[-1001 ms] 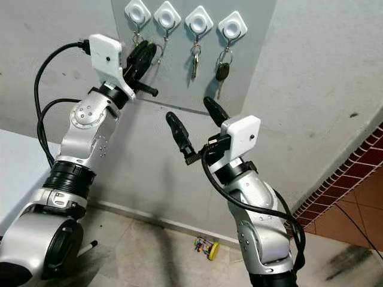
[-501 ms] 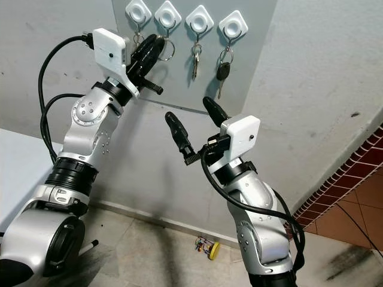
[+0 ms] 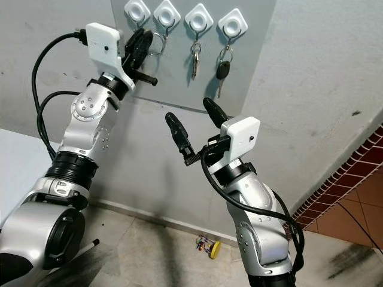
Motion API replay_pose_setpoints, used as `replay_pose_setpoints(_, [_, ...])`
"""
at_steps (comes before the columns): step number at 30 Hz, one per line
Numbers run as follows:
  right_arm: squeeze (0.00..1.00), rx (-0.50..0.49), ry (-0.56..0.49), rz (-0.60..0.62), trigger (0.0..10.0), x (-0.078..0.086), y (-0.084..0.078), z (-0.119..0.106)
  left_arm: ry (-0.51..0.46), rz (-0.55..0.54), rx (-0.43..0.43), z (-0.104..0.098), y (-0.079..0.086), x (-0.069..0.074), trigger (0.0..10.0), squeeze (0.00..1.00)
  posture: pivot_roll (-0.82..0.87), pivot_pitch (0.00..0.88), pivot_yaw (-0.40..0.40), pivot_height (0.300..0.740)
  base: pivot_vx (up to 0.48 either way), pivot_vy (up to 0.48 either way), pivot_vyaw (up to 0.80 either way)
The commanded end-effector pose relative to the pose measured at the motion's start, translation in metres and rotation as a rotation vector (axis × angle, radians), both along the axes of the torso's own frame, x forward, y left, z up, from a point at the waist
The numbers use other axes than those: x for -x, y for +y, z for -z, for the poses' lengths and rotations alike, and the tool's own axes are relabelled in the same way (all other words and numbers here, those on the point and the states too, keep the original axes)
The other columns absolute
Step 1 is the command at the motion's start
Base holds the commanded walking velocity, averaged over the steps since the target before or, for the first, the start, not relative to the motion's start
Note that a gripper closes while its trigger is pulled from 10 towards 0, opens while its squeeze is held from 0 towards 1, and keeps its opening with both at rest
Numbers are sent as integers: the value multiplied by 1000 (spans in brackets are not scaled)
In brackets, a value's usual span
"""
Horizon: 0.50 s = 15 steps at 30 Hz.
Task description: Hang keys on a hook
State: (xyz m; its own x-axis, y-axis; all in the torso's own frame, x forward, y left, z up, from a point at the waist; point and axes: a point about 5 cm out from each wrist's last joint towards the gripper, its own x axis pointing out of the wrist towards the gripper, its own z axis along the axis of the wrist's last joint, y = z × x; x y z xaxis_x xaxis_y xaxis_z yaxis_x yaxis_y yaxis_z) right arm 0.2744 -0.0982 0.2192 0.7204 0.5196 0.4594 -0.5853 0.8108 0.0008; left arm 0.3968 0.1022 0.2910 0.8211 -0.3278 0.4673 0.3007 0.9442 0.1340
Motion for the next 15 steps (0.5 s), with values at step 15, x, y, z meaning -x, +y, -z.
replay_pose_setpoints(15, [0, -14, -13, -22, 10000, 3, 3, -5, -71, 37, -24, -16, -13, 4, 10000, 0, -4, 98, -3, 740, 0, 0, 0])
